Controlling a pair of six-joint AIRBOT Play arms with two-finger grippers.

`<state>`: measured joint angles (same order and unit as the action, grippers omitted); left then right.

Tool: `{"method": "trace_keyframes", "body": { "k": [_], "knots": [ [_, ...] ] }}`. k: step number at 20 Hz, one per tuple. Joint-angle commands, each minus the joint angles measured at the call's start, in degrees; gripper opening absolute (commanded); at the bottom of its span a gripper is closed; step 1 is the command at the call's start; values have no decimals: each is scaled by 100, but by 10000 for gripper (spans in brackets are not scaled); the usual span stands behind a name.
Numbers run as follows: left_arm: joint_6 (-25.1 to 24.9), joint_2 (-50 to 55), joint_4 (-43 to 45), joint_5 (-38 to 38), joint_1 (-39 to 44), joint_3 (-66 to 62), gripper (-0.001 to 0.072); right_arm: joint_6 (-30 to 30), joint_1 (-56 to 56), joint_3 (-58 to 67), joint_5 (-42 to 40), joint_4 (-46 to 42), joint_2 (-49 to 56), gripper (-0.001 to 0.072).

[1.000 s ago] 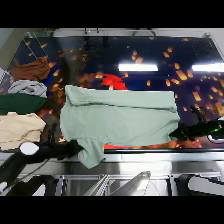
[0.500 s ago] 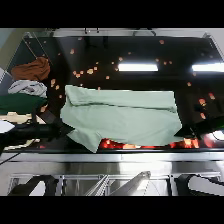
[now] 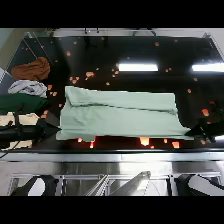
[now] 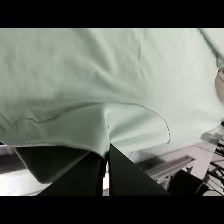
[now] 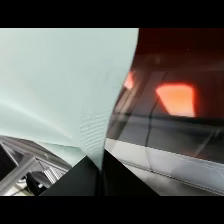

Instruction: Fold the shirts.

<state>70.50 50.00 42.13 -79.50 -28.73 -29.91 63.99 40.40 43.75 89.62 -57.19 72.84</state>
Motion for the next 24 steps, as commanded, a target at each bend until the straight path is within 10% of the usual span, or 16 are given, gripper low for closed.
{"method": "trace_keyframes", "body": {
  "k": [1,6,15,24],
  "knots": [
    [-61,83,4,52,-164,-444,27,-105,223,7,-444,726,-122,16],
    [-201,1237,-560,120,-105,-1622,26,-1082,-157,81,-1580,3353,-105,17],
    [-470,4607,-566,496,1008,-4509,7,-1770,-1504,245,-3943,3390,876,17],
    [-514,6135,-564,-20,1355,-6057,10,-2341,-1644,251,-3993,3390,1099,18]
  ]
}}
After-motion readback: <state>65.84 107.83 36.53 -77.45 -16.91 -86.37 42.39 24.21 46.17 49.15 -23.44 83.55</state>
